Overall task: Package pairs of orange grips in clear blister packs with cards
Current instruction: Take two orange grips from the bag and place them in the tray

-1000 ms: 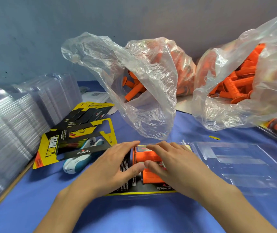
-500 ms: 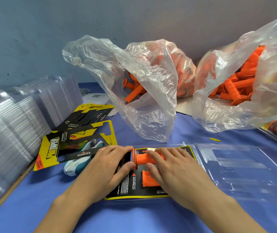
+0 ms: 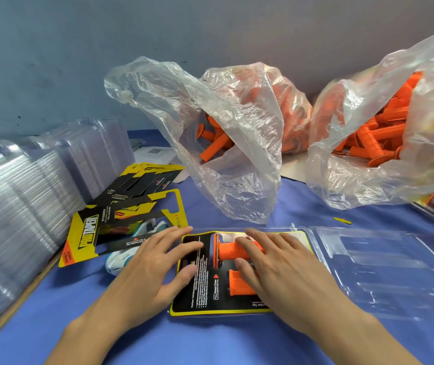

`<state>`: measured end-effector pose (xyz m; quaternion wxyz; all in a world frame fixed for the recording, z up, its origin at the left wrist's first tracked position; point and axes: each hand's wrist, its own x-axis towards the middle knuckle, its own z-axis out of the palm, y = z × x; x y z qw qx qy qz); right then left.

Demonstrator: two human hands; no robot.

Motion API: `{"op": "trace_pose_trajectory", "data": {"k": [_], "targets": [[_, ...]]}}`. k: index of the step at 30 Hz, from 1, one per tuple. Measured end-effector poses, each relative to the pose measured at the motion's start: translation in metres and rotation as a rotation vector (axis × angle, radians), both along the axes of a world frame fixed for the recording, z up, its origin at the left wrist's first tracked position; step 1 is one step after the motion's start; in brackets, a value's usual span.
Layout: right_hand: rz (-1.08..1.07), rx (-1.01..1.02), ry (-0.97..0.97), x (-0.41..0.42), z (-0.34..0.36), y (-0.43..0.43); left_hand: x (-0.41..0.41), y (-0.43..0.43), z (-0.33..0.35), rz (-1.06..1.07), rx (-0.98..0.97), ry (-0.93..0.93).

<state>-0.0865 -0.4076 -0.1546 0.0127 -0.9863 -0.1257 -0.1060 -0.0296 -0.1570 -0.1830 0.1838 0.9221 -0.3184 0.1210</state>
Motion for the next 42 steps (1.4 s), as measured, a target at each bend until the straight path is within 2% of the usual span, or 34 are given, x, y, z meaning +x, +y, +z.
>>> {"op": "trace_pose_trajectory", "data": {"k": [15,20,24,28,30,34,39,42], "targets": [[-0.006,0.008,0.004,0.0,0.004,0.0,-0.008,-0.01,-0.002,-0.067,0.06,0.054],[-0.101,0.223,-0.081,-0.003,0.007,-0.01,-0.008,-0.011,-0.002,-0.062,0.059,0.053],[-0.157,0.196,-0.002,-0.003,0.004,-0.037,-0.009,-0.011,0.0,-0.058,0.066,0.051],[-0.222,0.23,-0.021,-0.003,0.007,-0.05,-0.009,-0.012,0.001,-0.056,0.069,0.05],[-0.24,0.289,-0.021,-0.003,0.007,-0.055,-0.009,-0.012,0.0,-0.055,0.073,0.046],[-0.264,0.58,-0.021,-0.003,0.011,-0.059,-0.009,-0.012,-0.001,-0.055,0.072,0.047],[-0.159,0.417,0.07,0.0,0.007,-0.062,-0.007,-0.011,-0.003,-0.053,0.069,0.039],[-0.18,0.454,0.04,0.004,0.004,-0.071,-0.007,-0.012,-0.003,-0.06,0.066,0.035]]}}
